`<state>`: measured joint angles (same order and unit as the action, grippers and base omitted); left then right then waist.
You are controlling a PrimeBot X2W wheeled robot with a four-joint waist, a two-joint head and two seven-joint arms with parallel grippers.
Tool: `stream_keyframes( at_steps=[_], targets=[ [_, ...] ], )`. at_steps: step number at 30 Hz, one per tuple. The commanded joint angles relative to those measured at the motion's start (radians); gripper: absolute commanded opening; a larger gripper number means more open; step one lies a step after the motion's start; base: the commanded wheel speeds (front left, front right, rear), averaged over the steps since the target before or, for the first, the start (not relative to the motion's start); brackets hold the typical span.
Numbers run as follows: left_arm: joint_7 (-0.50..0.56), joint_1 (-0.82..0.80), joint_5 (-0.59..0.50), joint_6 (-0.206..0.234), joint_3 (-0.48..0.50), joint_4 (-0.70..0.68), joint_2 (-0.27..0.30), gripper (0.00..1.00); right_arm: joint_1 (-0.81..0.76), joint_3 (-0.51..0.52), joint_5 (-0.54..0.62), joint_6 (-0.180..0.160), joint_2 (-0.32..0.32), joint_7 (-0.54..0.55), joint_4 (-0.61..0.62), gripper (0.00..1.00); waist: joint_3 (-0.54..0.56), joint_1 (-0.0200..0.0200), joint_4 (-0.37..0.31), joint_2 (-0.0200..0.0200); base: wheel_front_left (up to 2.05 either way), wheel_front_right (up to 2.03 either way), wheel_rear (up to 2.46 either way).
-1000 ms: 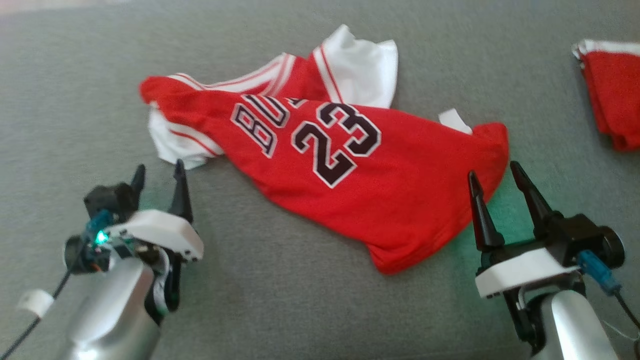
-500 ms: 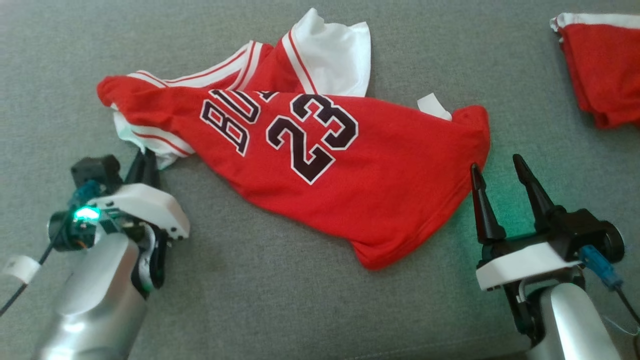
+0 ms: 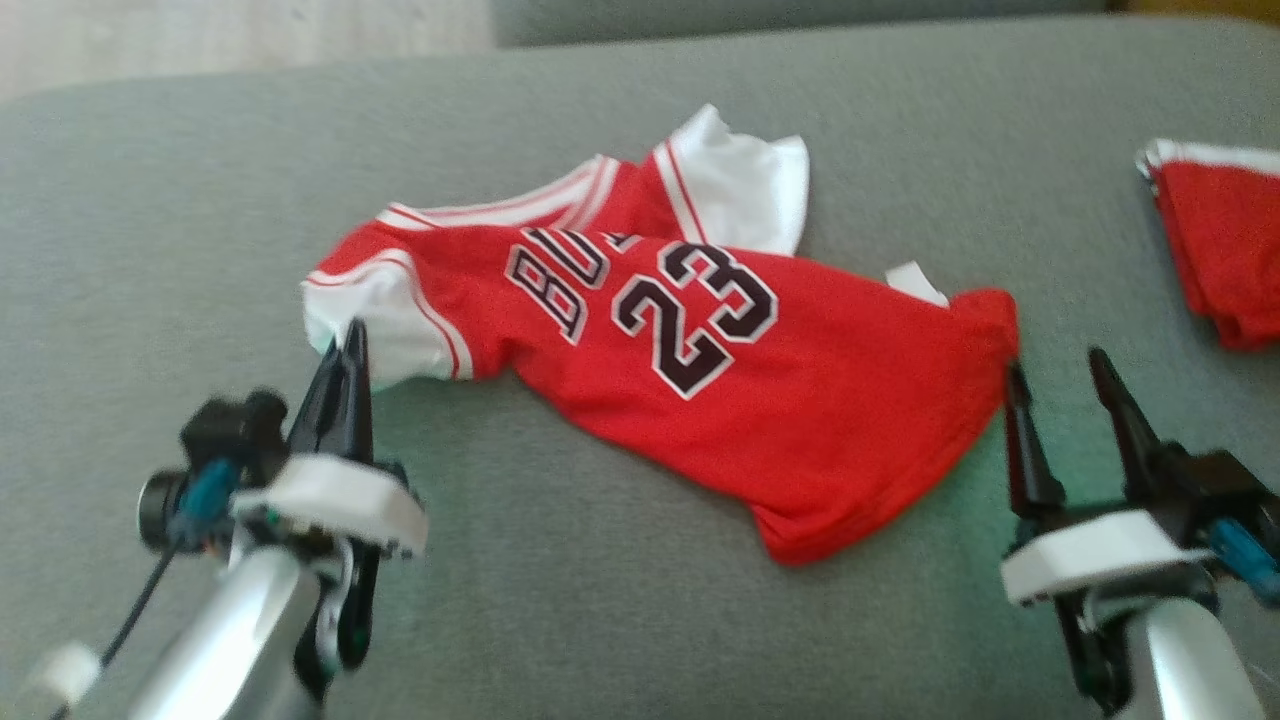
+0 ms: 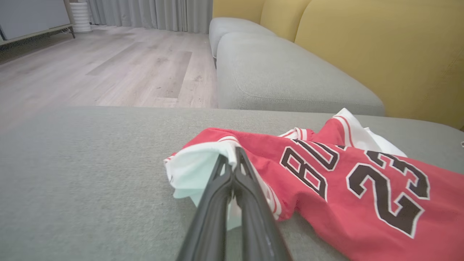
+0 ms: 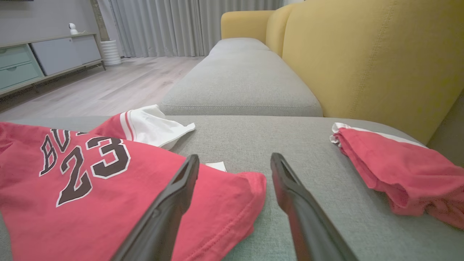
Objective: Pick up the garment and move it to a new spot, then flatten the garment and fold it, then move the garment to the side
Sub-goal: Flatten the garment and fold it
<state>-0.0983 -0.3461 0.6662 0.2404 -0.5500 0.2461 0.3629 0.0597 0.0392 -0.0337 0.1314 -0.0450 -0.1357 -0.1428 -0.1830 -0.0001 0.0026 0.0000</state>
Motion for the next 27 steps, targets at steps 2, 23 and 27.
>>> stream_keyframes(
  at_steps=[2, 23, 27],
  targets=[
    [0.000, 0.044, -0.010, 0.036, 0.040, -0.127, 0.064, 0.00, -0.014, 0.009, 0.007, -0.001, -0.005, 0.004, 0.026, 1.00, 0.067, 0.0001, 0.065, 0.0000, 0.00, 0.00, 0.00],
    [-0.071, 0.328, 0.056, 0.138, 0.070, -0.224, 0.038, 1.00, -0.035, 0.047, 0.034, -0.001, -0.005, 0.034, 0.050, 1.00, 0.081, 0.0001, 0.062, 0.0000, 0.00, 0.00, 0.00],
    [-0.111, 0.296, 0.045, 0.103, 0.060, -0.181, 0.012, 1.00, -0.038, 0.045, 0.034, -0.001, -0.005, 0.038, 0.052, 1.00, 0.089, 0.0001, 0.054, 0.0000, 0.00, 0.00, 0.00]
  ],
)
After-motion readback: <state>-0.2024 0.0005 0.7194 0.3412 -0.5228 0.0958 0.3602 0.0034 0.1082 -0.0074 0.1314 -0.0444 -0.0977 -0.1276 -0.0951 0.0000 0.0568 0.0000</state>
